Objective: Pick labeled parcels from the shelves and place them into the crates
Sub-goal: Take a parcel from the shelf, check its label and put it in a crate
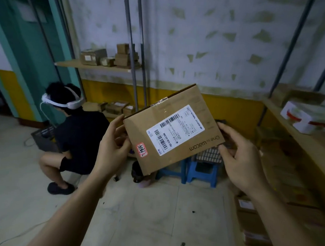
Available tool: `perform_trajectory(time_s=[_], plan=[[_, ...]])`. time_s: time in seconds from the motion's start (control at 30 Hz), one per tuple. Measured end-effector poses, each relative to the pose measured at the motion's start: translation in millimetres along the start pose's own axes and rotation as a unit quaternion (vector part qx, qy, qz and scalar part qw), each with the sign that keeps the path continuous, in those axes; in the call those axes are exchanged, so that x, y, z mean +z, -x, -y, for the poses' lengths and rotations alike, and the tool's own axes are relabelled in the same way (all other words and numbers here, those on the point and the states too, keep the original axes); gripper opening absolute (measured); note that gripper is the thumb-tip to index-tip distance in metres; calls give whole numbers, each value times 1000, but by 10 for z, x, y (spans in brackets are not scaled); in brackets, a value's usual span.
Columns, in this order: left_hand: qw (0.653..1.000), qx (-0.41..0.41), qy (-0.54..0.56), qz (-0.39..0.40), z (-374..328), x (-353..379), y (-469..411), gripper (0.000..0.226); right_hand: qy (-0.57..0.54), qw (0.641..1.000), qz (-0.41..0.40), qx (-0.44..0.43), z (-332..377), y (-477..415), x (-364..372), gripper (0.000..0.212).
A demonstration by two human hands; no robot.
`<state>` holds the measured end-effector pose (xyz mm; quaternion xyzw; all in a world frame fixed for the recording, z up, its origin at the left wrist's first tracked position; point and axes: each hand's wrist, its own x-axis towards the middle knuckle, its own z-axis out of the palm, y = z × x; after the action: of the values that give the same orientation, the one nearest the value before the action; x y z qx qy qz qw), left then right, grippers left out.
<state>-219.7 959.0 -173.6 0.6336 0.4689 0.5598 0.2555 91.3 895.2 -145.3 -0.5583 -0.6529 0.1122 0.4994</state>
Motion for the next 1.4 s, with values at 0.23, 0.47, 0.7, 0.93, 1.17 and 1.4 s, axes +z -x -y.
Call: perform_trajectory(time_s=[0.23, 0.47, 0.7, 0.93, 1.17, 1.4], plan=[[999, -8, -33, 2, 285, 846, -892, 64, -18, 1000, -13, 2, -839, -1012, -62, 58], [999, -11, -30, 25, 948, 1639, -1900, 58, -9, 999, -22, 37, -1725, -1888, 180, 53], [993, 24, -33, 109, 1734, 2320, -3321, 51, 37, 996, -69, 52, -2612, -3113, 512, 49], [984, 75, -64, 152, 2032, 2986, -4643, 55, 57, 983, -139, 101, -3139, -4106, 688, 45], [987, 54, -13, 150, 2444, 3739, -5308, 60, 9, 976, -164, 144, -3841, -4744, 885, 46], [990, 3, 19, 140, 2871, 4675, -6024, 52, -43, 968, -171, 175, -4874, -5543, 982, 43]])
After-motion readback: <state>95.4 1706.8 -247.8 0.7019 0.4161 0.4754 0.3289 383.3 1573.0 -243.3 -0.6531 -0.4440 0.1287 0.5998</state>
